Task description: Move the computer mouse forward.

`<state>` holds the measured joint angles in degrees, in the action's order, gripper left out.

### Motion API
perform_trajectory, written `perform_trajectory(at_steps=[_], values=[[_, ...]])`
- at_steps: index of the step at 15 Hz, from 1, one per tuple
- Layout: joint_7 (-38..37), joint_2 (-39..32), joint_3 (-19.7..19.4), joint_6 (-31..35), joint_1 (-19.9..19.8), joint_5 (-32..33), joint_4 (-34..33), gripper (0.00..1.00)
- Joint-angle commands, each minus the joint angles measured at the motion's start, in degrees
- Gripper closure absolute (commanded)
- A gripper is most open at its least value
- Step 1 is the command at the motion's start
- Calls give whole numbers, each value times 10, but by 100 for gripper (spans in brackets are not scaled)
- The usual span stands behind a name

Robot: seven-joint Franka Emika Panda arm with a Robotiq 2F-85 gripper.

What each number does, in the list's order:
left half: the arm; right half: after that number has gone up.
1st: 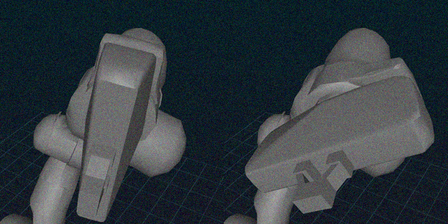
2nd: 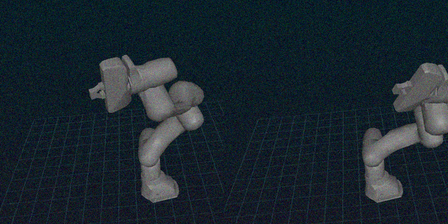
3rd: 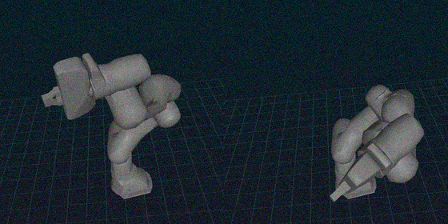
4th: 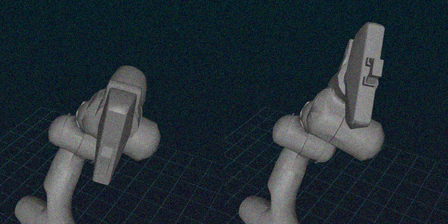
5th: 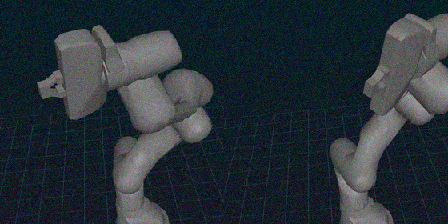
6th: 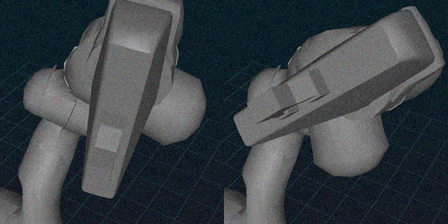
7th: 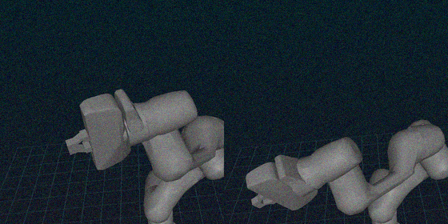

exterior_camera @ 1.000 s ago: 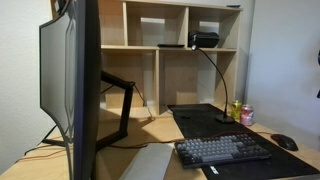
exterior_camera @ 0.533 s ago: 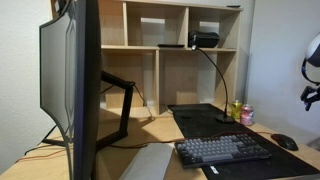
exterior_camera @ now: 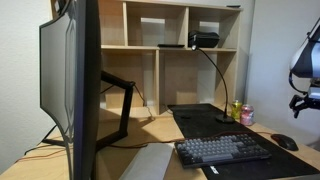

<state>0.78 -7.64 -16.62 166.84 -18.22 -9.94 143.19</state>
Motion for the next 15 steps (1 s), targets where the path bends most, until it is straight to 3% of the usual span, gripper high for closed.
perform_trajectory(at_steps=[1, 6, 10, 13, 14, 15], values=[[5, -18, 1, -3, 1, 6, -9, 0], [47, -102, 63, -12, -29, -116, -79, 0], [-7, -182, 28, 15, -8, -93, -133, 0], [-36, -216, 34, -23, -27, -74, -161, 0], [-28, -214, 53, -39, -45, -86, -164, 0], [-36, -202, 38, -10, -27, -72, -143, 0]])
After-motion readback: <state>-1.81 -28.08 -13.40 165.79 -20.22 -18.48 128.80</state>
